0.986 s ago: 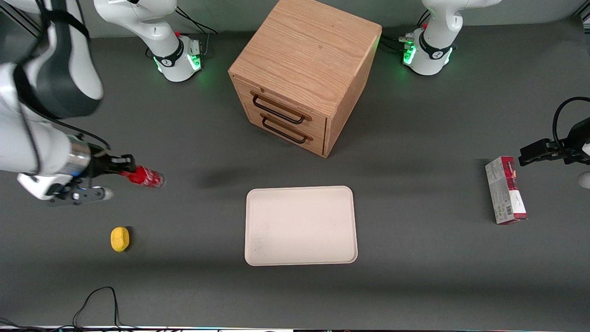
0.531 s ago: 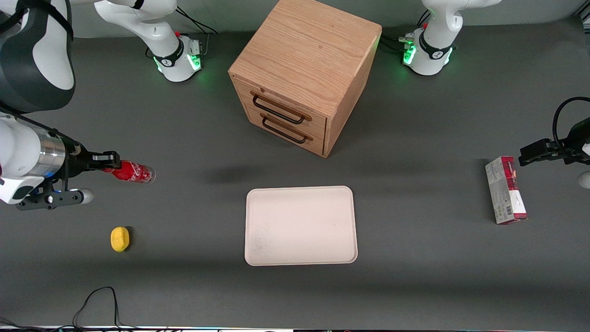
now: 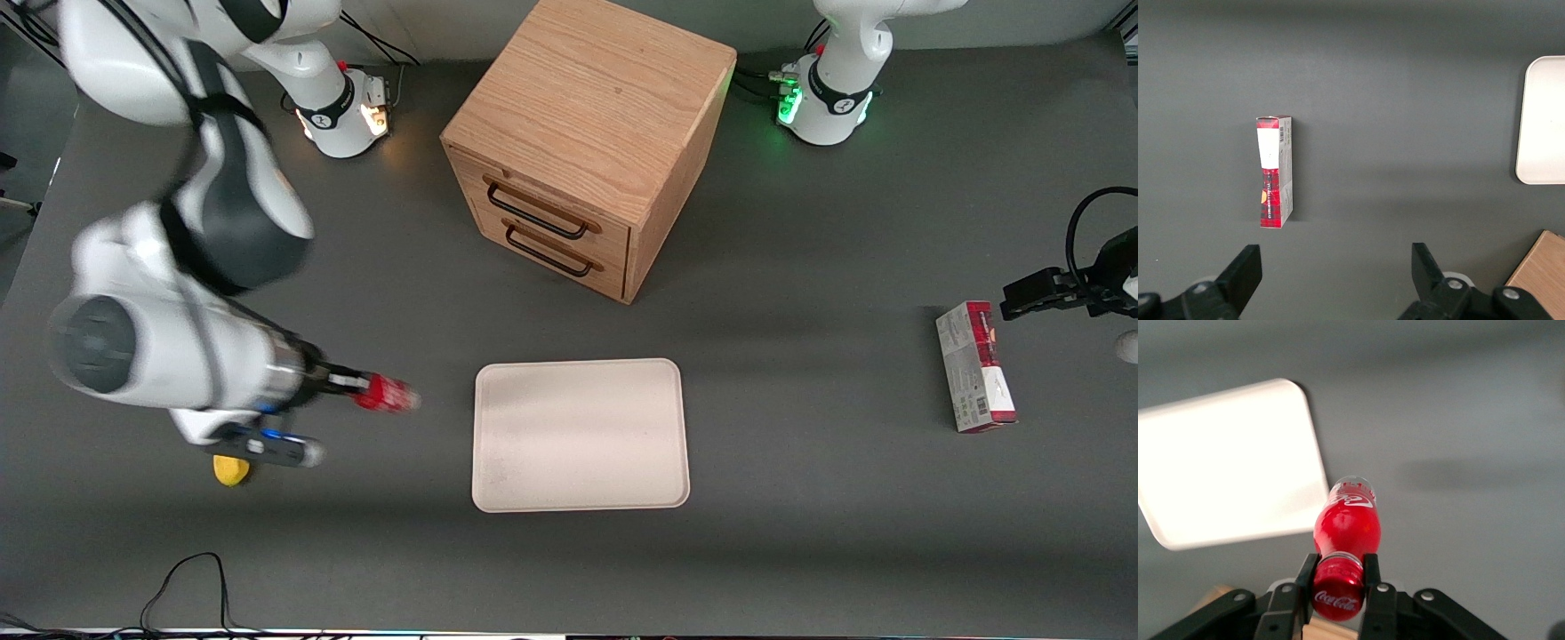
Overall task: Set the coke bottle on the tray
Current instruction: 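Lift the bottle and carry it toward the white tray, then lower the bottle onto the tray corner and open the right gripper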
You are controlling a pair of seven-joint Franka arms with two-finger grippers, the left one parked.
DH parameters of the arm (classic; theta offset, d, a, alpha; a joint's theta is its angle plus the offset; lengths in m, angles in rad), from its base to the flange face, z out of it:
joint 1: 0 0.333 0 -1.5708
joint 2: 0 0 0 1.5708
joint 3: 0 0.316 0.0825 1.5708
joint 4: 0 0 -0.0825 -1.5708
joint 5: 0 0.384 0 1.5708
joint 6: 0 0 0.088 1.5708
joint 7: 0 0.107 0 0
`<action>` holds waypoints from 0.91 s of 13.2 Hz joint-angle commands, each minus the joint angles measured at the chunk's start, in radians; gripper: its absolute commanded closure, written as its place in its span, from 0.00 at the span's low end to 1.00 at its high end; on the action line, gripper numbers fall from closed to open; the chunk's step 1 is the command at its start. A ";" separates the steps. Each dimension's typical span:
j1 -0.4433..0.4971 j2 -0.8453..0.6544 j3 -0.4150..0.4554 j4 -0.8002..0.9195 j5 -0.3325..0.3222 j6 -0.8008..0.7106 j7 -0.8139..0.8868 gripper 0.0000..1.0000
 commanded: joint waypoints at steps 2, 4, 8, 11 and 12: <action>0.092 0.141 -0.001 0.079 -0.079 0.162 0.165 1.00; 0.114 0.193 -0.001 0.079 -0.111 0.268 0.239 1.00; 0.126 0.217 -0.001 0.078 -0.119 0.315 0.261 1.00; 0.129 0.226 0.001 0.075 -0.136 0.330 0.272 1.00; 0.136 0.227 -0.001 0.075 -0.137 0.332 0.273 1.00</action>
